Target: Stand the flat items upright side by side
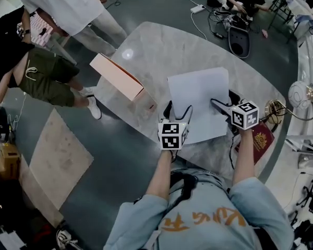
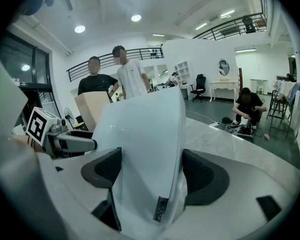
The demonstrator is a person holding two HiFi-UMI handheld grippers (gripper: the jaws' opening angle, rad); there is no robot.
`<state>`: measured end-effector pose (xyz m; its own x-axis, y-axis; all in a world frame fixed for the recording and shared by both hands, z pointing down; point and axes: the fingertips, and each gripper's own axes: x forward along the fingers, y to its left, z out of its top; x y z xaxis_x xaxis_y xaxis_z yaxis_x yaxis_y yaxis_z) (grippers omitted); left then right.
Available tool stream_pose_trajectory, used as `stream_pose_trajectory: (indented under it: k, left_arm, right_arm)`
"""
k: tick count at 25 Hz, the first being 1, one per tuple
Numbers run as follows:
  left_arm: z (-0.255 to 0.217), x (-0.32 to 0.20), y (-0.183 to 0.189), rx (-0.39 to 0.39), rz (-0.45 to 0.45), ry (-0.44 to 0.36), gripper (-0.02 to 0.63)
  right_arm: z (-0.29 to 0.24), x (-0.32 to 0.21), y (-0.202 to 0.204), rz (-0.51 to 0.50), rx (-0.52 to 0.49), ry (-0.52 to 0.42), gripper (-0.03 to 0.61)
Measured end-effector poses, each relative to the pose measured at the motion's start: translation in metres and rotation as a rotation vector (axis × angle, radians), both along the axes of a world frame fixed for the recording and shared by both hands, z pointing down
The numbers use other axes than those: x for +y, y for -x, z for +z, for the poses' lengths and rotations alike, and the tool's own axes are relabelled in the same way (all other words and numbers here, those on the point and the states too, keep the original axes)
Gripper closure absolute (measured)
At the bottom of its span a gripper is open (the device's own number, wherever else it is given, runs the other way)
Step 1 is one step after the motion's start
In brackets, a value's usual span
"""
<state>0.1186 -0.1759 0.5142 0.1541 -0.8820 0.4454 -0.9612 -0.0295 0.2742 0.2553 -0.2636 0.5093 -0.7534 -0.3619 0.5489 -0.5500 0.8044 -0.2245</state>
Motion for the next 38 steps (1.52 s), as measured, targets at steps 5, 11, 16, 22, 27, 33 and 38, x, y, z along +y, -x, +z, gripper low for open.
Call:
stream_pose_trajectory:
  k: [5, 11, 16, 22, 27, 33, 38]
  left_arm:
    - [-0.011, -0.004, 0.008, -0.032, 0.028, -0.031, 0.264]
    - [-0.022, -0.006, 0.010, -0.072, 0.062, -0.068, 0.264]
    - [-0.033, -0.007, 0.010, -0.090, 0.088, -0.108, 0.265]
    - [-0.043, -0.004, 0.015, -0.091, 0.110, -0.137, 0.265]
    - [-0.051, 0.001, 0.016, -0.112, 0.139, -0.170, 0.265]
    - [-0.054, 0.017, 0.012, -0.101, 0.154, -0.219, 0.285]
    - [-0.053, 0.027, 0.010, -0.108, 0.153, -0.264, 0.287]
  right_arm:
    - [-0.011, 0.004, 0.003, 0.034, 0.010, -0.045, 0.193]
    - [-0.022, 0.010, 0.001, 0.075, 0.016, -0.112, 0.195]
    - [-0.033, 0.015, -0.001, 0.106, 0.026, -0.180, 0.195]
    - [-0.044, 0.025, 0.002, 0.135, 0.041, -0.253, 0.195]
    - [-0.051, 0.034, 0.000, 0.167, 0.060, -0.300, 0.195]
    - [-0.045, 0.053, -0.008, 0.207, 0.058, -0.295, 0.193]
    - [-0.045, 0.063, -0.011, 0.232, 0.063, -0.305, 0.192]
